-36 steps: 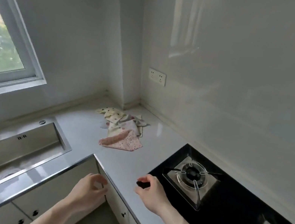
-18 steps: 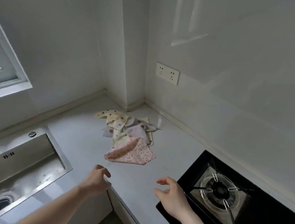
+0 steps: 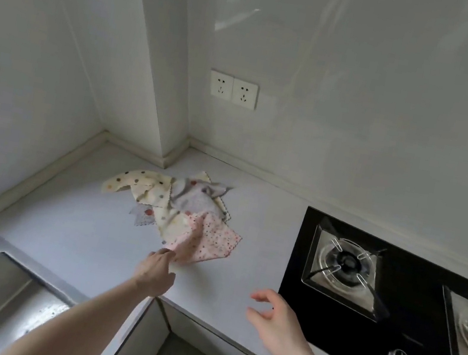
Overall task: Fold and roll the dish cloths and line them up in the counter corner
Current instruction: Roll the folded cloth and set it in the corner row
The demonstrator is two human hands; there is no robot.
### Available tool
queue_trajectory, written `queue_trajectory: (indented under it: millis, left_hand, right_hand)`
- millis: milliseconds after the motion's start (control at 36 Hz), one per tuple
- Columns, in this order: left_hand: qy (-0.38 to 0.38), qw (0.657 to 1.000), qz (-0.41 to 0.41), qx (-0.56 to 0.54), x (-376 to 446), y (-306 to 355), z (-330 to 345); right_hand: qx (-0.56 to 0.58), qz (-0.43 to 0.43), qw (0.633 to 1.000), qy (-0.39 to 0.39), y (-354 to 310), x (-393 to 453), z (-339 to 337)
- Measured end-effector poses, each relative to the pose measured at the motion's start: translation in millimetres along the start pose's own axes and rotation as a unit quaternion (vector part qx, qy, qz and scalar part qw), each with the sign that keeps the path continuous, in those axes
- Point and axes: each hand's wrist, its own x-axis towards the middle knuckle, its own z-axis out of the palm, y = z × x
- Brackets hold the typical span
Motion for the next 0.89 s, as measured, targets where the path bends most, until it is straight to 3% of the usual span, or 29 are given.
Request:
queue_trajectory:
  millis: [83, 139, 361, 583, 750, 889]
  left_hand:
    - [0.132, 0.984, 0.077, -0.088, -14, 12, -18]
    - [0.180, 0.967, 0.106, -0.148, -26, 22, -33]
    - [0.091, 0.925, 0.207, -0.304, -91, 70, -89]
    - [-0.004, 0.883, 0.192, -0.427, -134, 83, -110]
    - [-0.012, 0.863, 0.189, -0.468, -147, 75, -115]
    - [-0.027, 0.852, 0.185, -0.489, -154, 69, -120]
  right_hand:
    - [0.000, 0.004, 1.000, 0.013, -3, -10, 9]
    - [-0.003, 0.003, 1.000, 0.019, -7, -16, 15]
    - [0.048, -0.042, 0.998, 0.013, -55, -41, 32]
    - [0.049, -0.082, 0.993, 0.064, -76, -54, 61]
    - [0.045, -0.105, 0.984, 0.140, -71, -59, 60]
    - [0.075, -0.115, 0.986, 0.092, -86, -71, 51]
